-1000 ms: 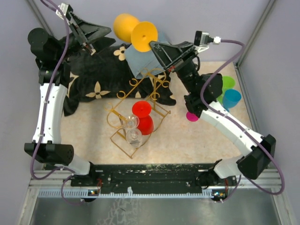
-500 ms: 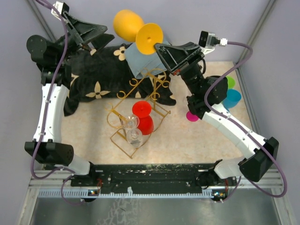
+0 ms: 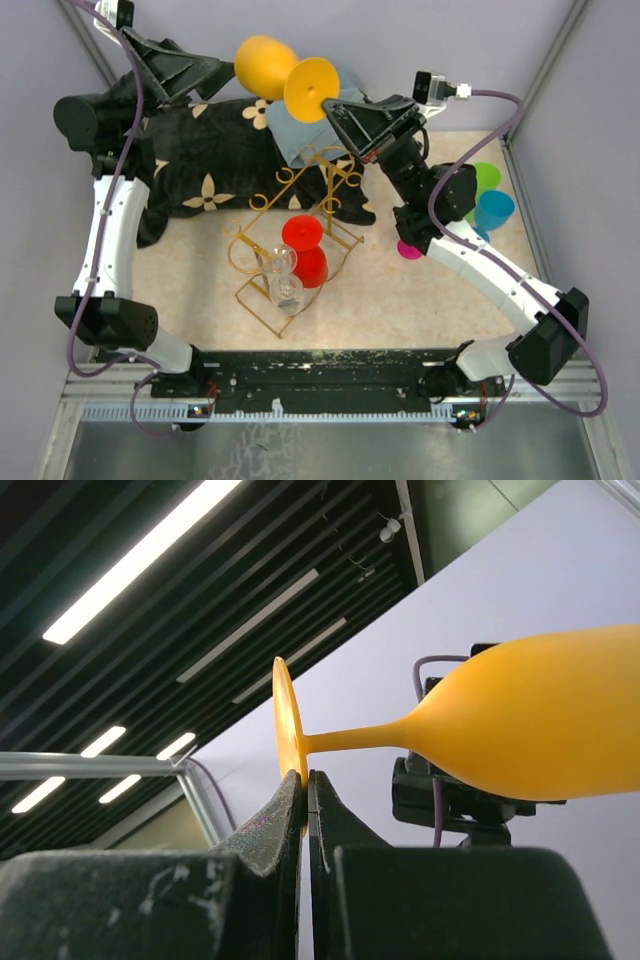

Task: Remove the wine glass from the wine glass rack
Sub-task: Place the wine glass at the center of the board.

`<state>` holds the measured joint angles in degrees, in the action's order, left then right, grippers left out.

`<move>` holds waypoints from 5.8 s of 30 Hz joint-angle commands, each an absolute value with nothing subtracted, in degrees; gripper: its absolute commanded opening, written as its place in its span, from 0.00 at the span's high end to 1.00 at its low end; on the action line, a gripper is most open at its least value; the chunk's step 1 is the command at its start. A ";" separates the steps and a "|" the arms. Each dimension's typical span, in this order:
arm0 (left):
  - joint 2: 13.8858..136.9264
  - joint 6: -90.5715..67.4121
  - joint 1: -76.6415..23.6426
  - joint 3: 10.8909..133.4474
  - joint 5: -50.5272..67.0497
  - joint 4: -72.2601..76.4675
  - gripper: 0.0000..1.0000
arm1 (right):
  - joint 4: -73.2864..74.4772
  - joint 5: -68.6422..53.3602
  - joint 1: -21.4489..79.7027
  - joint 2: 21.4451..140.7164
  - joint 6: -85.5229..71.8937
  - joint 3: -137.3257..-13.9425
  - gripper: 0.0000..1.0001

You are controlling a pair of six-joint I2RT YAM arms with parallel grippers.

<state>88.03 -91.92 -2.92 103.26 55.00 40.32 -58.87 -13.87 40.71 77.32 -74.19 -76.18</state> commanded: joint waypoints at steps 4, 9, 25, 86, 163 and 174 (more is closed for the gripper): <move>87.57 -93.98 -4.47 102.48 56.68 47.02 0.06 | -63.92 -14.65 40.43 79.07 -76.86 -77.88 1.00; 87.46 -94.80 -5.42 102.66 57.10 48.72 0.10 | -64.51 -14.80 40.43 79.28 -77.62 -77.33 1.00; 84.24 -97.03 -6.00 100.17 57.39 51.01 0.95 | -68.62 -13.79 40.40 79.14 -81.00 -73.41 1.00; 98.48 -15.42 -25.60 132.28 62.87 -22.83 1.00 | 35.95 26.16 40.36 31.82 -47.94 -74.33 0.13; 124.29 21.89 -62.11 131.13 8.81 -56.19 1.00 | 63.63 45.97 40.34 30.09 -46.71 -79.36 0.05; 124.00 21.36 -62.19 131.41 7.34 -54.92 1.00 | 63.99 46.21 40.35 29.26 -47.10 -79.10 0.05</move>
<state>124.11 21.87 -62.22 128.99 7.62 -56.12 65.01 45.23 40.01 30.30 -47.13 -79.11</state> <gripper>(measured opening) 0.024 0.947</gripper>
